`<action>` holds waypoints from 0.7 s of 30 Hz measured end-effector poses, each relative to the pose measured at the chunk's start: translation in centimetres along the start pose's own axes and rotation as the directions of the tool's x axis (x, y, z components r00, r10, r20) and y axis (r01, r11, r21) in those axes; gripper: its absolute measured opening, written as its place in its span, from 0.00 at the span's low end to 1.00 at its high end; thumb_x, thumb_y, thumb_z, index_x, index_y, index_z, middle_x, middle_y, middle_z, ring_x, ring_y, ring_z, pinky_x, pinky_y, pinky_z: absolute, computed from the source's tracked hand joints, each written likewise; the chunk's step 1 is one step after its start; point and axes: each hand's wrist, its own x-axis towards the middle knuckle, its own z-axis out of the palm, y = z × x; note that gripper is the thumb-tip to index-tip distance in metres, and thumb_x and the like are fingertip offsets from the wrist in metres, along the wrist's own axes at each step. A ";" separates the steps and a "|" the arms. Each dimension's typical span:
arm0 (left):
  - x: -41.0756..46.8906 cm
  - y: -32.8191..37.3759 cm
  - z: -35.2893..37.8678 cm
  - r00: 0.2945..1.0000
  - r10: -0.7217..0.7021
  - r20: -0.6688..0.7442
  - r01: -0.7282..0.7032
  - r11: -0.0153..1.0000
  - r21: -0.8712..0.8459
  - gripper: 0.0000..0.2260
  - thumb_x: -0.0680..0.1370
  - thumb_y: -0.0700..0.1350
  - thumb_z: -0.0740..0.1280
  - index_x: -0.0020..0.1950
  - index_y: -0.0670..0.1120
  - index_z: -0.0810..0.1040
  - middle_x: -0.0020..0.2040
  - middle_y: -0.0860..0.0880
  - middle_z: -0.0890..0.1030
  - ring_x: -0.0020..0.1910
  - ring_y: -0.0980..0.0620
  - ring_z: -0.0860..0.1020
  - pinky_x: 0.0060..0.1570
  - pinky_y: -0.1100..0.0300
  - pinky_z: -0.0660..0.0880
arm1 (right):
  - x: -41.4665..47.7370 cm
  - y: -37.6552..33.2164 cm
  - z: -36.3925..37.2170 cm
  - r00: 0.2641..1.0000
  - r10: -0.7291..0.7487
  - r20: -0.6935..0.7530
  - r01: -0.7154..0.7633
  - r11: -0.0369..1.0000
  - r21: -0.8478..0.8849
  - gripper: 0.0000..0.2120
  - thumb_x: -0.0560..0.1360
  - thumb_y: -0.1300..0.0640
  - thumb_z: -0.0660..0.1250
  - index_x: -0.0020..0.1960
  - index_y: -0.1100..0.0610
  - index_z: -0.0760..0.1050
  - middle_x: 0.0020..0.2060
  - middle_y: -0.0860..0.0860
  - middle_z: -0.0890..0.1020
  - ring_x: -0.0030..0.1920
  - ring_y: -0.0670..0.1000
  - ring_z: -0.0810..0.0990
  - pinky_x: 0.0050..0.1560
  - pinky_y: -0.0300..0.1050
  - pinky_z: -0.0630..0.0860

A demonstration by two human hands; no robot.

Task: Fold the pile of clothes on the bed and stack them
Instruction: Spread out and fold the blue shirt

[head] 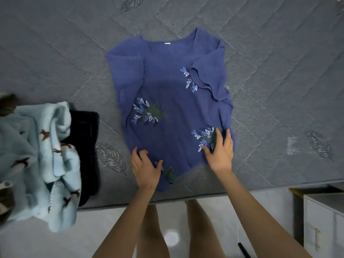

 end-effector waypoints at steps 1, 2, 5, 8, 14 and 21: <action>-0.7 0.1 0.3 0.999 -0.034 -0.021 0.034 0.999 -0.014 0.26 0.68 0.44 0.79 0.59 0.37 0.71 0.70 0.35 0.66 0.67 0.33 0.66 0.61 0.38 0.69 | 0.1 0.9 -0.4 1.000 0.019 0.014 -0.019 1.000 0.005 0.39 0.74 0.50 0.72 0.79 0.52 0.56 0.79 0.57 0.49 0.79 0.59 0.49 0.75 0.57 0.52; -1.2 0.1 0.6 0.998 -0.052 -0.045 0.051 0.998 -0.021 0.26 0.67 0.43 0.79 0.58 0.36 0.71 0.66 0.35 0.69 0.63 0.33 0.68 0.58 0.39 0.71 | 0.2 1.6 -0.6 0.999 0.030 0.024 -0.030 1.000 0.009 0.39 0.75 0.50 0.71 0.79 0.52 0.55 0.79 0.57 0.47 0.79 0.59 0.48 0.75 0.57 0.51; -2.1 0.3 1.5 0.978 -0.160 -0.134 0.148 0.984 -0.098 0.26 0.66 0.40 0.78 0.58 0.34 0.70 0.58 0.33 0.70 0.57 0.33 0.69 0.55 0.40 0.70 | 0.9 3.1 -1.4 0.999 0.036 0.035 -0.038 0.998 0.040 0.39 0.75 0.52 0.71 0.79 0.52 0.53 0.79 0.59 0.47 0.79 0.59 0.47 0.76 0.56 0.49; -2.3 0.8 1.4 0.919 -0.372 -0.133 0.327 0.905 -0.274 0.24 0.69 0.36 0.75 0.59 0.32 0.68 0.60 0.31 0.68 0.61 0.33 0.66 0.62 0.45 0.62 | 1.8 4.0 -1.7 0.999 0.040 0.030 -0.045 0.980 0.192 0.43 0.73 0.59 0.74 0.79 0.56 0.51 0.78 0.61 0.52 0.77 0.60 0.52 0.76 0.54 0.52; -3.3 -0.6 0.9 0.867 -0.498 -0.026 0.423 0.763 -0.489 0.13 0.73 0.31 0.67 0.55 0.34 0.69 0.54 0.32 0.76 0.53 0.36 0.77 0.51 0.48 0.72 | 2.5 4.5 -2.3 0.957 0.223 0.184 -0.278 0.886 0.372 0.20 0.73 0.62 0.74 0.61 0.66 0.72 0.55 0.60 0.79 0.52 0.56 0.77 0.48 0.45 0.70; -6.3 -0.8 0.7 0.793 -0.608 -0.037 0.486 0.669 -0.563 0.05 0.80 0.36 0.59 0.51 0.34 0.72 0.52 0.31 0.77 0.52 0.35 0.76 0.48 0.50 0.68 | 0.2 4.9 -2.7 0.976 0.087 0.201 -0.195 0.759 0.621 0.08 0.75 0.64 0.71 0.52 0.60 0.75 0.40 0.49 0.78 0.38 0.43 0.74 0.34 0.28 0.71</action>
